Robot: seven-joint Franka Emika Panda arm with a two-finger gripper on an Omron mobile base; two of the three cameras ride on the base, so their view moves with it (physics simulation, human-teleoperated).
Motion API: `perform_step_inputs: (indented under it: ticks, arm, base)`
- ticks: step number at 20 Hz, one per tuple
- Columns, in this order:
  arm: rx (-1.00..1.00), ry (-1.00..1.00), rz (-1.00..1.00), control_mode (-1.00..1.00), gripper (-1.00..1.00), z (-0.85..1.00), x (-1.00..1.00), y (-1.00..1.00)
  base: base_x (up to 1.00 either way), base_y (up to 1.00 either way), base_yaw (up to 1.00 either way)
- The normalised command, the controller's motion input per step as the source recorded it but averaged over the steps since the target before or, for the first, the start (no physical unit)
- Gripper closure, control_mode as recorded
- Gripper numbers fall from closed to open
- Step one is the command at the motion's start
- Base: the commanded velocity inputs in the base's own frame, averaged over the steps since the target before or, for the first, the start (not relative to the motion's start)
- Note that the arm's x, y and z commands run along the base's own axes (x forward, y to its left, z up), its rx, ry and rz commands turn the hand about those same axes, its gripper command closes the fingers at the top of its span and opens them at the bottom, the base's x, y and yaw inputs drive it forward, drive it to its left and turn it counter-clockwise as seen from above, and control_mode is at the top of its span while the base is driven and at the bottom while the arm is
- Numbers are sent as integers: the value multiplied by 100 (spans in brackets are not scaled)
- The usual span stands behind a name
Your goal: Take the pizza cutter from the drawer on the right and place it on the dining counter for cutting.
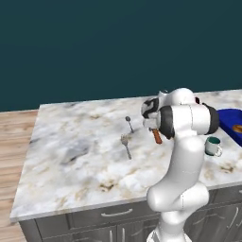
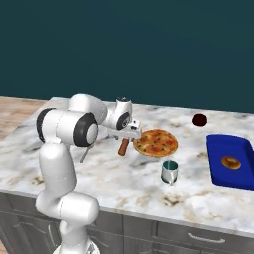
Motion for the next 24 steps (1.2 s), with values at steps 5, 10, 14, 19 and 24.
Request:
perform_step_inputs:
  ticks: [5, 10, 14, 19, 24]
  arm:
    - [0, -5, 0, -100, -100, 52, -63, 0]
    - [0, -4, 0, -100, -100, 43, -96, 0]
    - [0, -2, 0, -100, -100, 41, -100, 0]
    - [0, 0, 0, -100, -100, 67, -82, 0]
    - [0, 0, 0, -100, -100, 85, -42, 0]
  base:
    - [0, 0, 0]
    - [0, 0, 0]
    - [0, 0, 0]
    - [0, 0, 0]
    - [0, 0, 0]
